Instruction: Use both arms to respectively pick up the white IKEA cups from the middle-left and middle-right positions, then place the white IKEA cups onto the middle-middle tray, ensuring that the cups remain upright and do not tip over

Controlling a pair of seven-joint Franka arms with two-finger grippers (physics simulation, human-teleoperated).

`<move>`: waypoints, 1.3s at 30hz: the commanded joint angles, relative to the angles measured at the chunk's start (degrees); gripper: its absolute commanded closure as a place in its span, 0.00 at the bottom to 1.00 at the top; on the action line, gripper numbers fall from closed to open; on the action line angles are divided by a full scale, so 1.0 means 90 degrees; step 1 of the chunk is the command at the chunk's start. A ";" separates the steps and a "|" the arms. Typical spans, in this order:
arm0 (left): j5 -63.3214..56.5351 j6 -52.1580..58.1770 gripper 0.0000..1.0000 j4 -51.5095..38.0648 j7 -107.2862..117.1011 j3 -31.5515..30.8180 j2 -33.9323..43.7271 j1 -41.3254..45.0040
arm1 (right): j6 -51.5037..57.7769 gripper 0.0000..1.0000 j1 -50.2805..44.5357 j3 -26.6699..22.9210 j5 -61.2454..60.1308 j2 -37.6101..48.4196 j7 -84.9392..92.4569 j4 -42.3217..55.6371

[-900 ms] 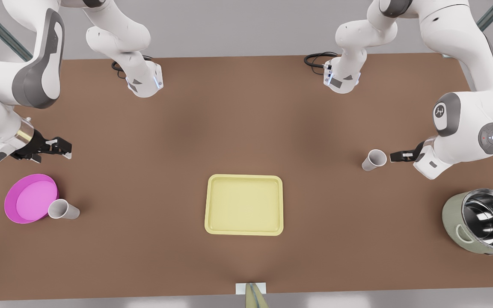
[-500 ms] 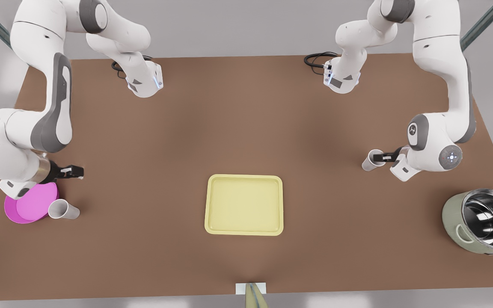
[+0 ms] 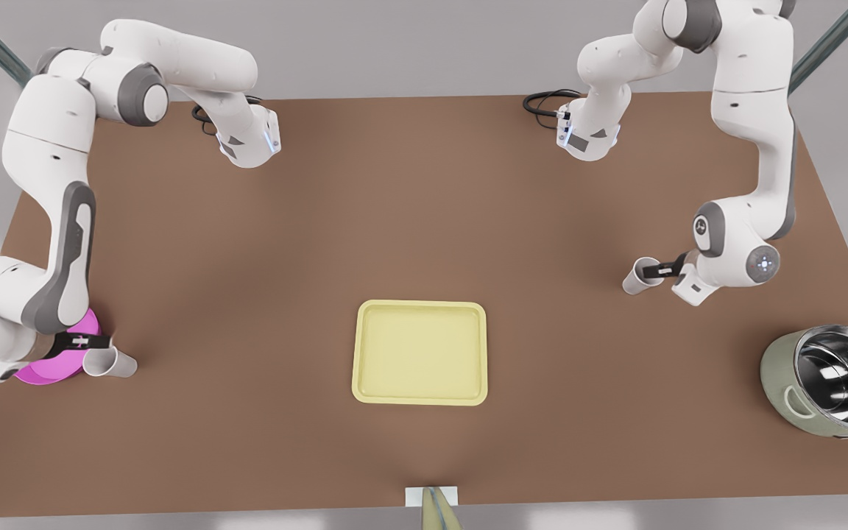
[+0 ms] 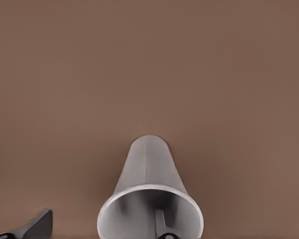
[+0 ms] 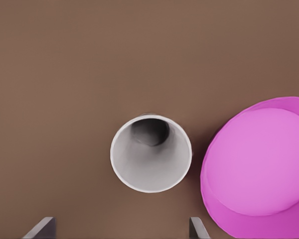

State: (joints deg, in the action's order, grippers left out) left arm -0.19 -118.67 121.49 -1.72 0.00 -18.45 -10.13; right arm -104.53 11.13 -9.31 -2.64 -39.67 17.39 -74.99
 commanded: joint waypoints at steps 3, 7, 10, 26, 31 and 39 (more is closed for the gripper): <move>0.0001 -0.0476 0.00 0.0016 -0.0034 0.0010 -0.0128 -0.0017 | -0.0856 0.00 0.0131 -0.0001 -0.0039 -0.0377 0.0675 0.0256; 0.0050 -0.0584 0.46 -0.0003 0.0035 0.0000 -0.0255 -0.0007 | -0.1296 0.00 0.0209 -0.0001 -0.0039 -0.0602 0.0782 0.0256; 0.0255 -0.0584 0.71 -0.0023 0.0035 0.0010 -0.0255 0.0022 | -0.1384 0.00 0.0355 -0.0001 -0.0147 -0.0748 0.0811 0.0256; 0.0226 0.2101 0.79 -0.5569 0.5600 -0.0566 -0.2384 0.2522 | -0.1403 0.77 0.0473 0.0009 -0.0469 -0.1022 0.1505 0.0197; 0.0216 0.1711 0.78 -0.7464 0.6607 -0.0976 -0.3761 0.3518 | -0.1403 0.79 0.0434 0.0028 -0.0371 -0.0973 0.1515 0.0266; 0.0245 0.1349 0.78 -0.7415 0.7154 -0.0996 -0.4337 0.3840 | -0.0984 0.79 -0.0123 0.0555 -0.0488 -0.0573 0.1466 0.0207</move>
State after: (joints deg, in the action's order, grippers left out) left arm 1.75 -105.94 54.74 36.65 -8.90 -57.24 24.45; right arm -115.33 10.34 -5.13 -6.95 -45.20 28.33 -73.04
